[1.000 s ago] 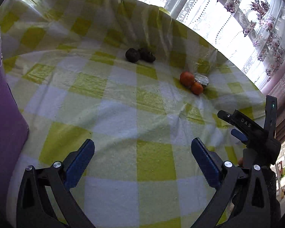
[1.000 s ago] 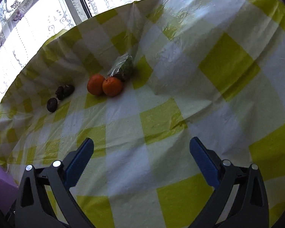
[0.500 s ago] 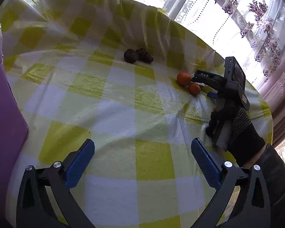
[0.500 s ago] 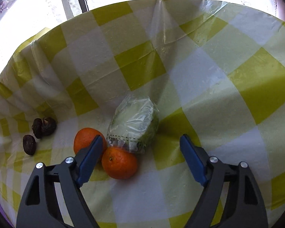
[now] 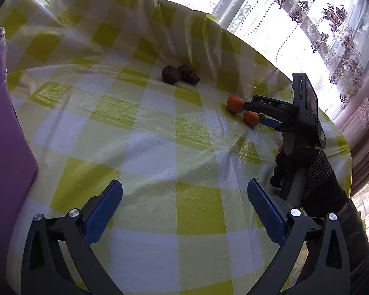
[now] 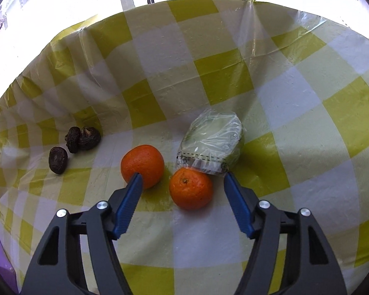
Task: Organize fruits
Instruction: 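Grasp an orange with the right gripper while the left gripper grasps the other orange, then carry both oranges into the purple box and open both grippers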
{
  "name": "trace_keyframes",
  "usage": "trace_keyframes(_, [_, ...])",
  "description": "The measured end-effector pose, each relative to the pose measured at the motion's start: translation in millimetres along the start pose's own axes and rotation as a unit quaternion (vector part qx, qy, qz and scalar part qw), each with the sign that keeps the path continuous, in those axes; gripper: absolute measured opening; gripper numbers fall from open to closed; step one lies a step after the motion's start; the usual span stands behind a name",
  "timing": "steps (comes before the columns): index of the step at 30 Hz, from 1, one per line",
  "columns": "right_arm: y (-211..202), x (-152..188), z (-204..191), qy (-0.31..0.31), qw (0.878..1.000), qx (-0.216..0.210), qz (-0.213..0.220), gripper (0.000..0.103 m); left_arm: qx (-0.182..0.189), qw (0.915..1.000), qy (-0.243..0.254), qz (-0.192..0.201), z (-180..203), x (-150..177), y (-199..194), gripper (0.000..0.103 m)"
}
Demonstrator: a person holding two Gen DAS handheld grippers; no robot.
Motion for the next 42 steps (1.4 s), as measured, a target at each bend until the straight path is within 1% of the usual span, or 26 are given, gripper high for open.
trace_keyframes(2, [1.0,7.5,2.6,-0.028,0.999,0.037,-0.004,0.065,-0.001,1.0,0.004,0.0,1.0,0.4,-0.1,0.098])
trace_keyframes(3, [4.2,11.2,2.7,-0.042,0.998,0.048,-0.01,0.064,-0.002,1.0,0.006,0.001,1.5,0.5,-0.3,0.098])
trace_keyframes(5, [10.3,13.3,4.8,-0.044,0.998,0.045,-0.025,0.059,-0.004,1.0,0.007,0.003,2.4,0.6,-0.6,0.098])
trace_keyframes(6, [12.2,10.2,3.6,-0.048,0.997,0.05,-0.025,0.056,-0.005,0.9999,0.009,0.004,3.1,0.5,-0.9,0.098])
trace_keyframes(8, [20.7,3.5,1.1,-0.062,0.996,0.062,-0.031,0.056,-0.007,0.9999,0.011,0.004,4.0,0.5,-1.1,0.098])
trace_keyframes(9, [25.1,1.2,1.5,-0.059,0.996,0.059,-0.038,0.051,-0.009,0.9999,0.012,0.004,4.3,0.7,-1.3,0.098])
trace_keyframes(11, [24.4,-0.7,2.9,-0.052,0.996,0.052,-0.042,0.046,-0.013,0.9998,0.013,0.003,4.6,0.6,-1.1,0.098])
trace_keyframes(12, [20.7,1.5,2.1,-0.051,0.997,0.045,-0.042,0.039,-0.014,0.9998,0.011,0.0,4.1,0.5,-0.5,0.098])
trace_keyframes(14, [9.8,11.9,6.2,-0.041,0.998,0.037,-0.04,0.037,-0.015,0.9998,0.006,-0.008,2.3,-0.1,1.7,0.098])
trace_keyframes(17, [-18.5,36.9,15.9,-0.016,0.999,0.011,-0.038,0.036,-0.019,0.9989,-0.01,-0.043,-2.3,-5.0,12.2,0.098])
trace_keyframes(19, [-41.0,56.0,22.9,-0.004,1.0,-0.001,-0.031,0.036,-0.043,0.9984,-0.021,-0.032,-4.1,-16.8,18.3,0.098])
trace_keyframes(21, [-60.9,77.9,25.8,-0.009,1.0,-0.004,-0.023,0.036,-0.06,0.9977,-0.013,-0.029,4.9,-34.9,36.0,0.098])
trace_keyframes(23, [-76.8,90.1,34.4,0.013,1.0,-0.008,-0.007,0.036,-0.062,0.997,0.016,-0.044,24.4,-56.6,65.7,0.098])
trace_keyframes(24, [-81.6,93.2,38.8,0.022,1.0,-0.008,0.001,0.036,-0.066,0.9964,0.034,-0.042,35.3,-67.4,80.6,0.096])
trace_keyframes(26, [-86.0,98.1,48.3,0.043,0.999,-0.012,0.015,0.036,-0.084,0.9939,0.068,-0.022,57.5,-86.3,109.4,0.096])
trace_keyframes(27, [-84.8,98.3,51.9,0.055,0.998,-0.022,0.015,0.036,-0.083,0.9924,0.088,-0.024,70.1,-94.2,126.2,0.093])
trace_keyframes(28, [-82.1,98.5,55.3,0.069,0.997,-0.039,0.008,0.036,-0.074,0.9912,0.106,-0.03,82.1,-100.0,142.4,0.082])
trace_keyframes(30, [-78.2,99.7,64.4,0.095,0.994,-0.056,-0.003,0.036,-0.058,0.9877,0.137,-0.048,101.9,-106.6,173.4,0.071])
trace_keyframes(32, [-81.3,99.3,69.3,0.098,0.993,-0.061,0.0,0.036,-0.05,0.9839,0.155,-0.072,113.8,-110.7,197.9,0.067])
trace_keyframes(33, [-75.1,99.1,59.0,0.094,0.994,-0.061,0.0,0.036,-0.041,0.9832,0.16,-0.077,118.5,-113.9,205.4,0.063])
trace_keyframes(35, [-73.6,98.5,56.9,0.092,0.994,-0.066,-0.001,0.036,-0.041,0.9809,0.171,-0.084,122.8,-121.7,218.7,0.062])
trace_keyframes(37, [-74.5,97.7,56.0,0.092,0.993,-0.073,0.0,0.036,-0.036,0.9797,0.172,-0.097,122.6,-127.8,230.6,0.053])
trace_keyframes(38, [-75.1,97.7,56.0,0.09,0.993,-0.074,-0.001,0.036,-0.026,0.9799,0.17,-0.101,122.3,-130.0,233.6,0.052])
trace_keyframes(39, [-75.6,97.7,55.9,0.091,0.993,-0.073,0.0,0.036,-0.015,0.9796,0.171,-0.104,122.9,-130.6,234.3,0.042])
trace_keyframes(42, [-77.3,97.4,56.8,0.094,0.993,-0.077,0.003,0.036,-0.02,0.9784,0.184,-0.092,123.4,-126.4,224.5,0.041])
Point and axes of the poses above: each gripper's, at about its wrist camera, not at the fingertips, and y roughly the way its jaws point, z to its right, x to its underside, the point moved 5 cm from there along y, roughly the way its jaws point, and after that the axes turned 2 degrees about x, right-handed, at the moved point
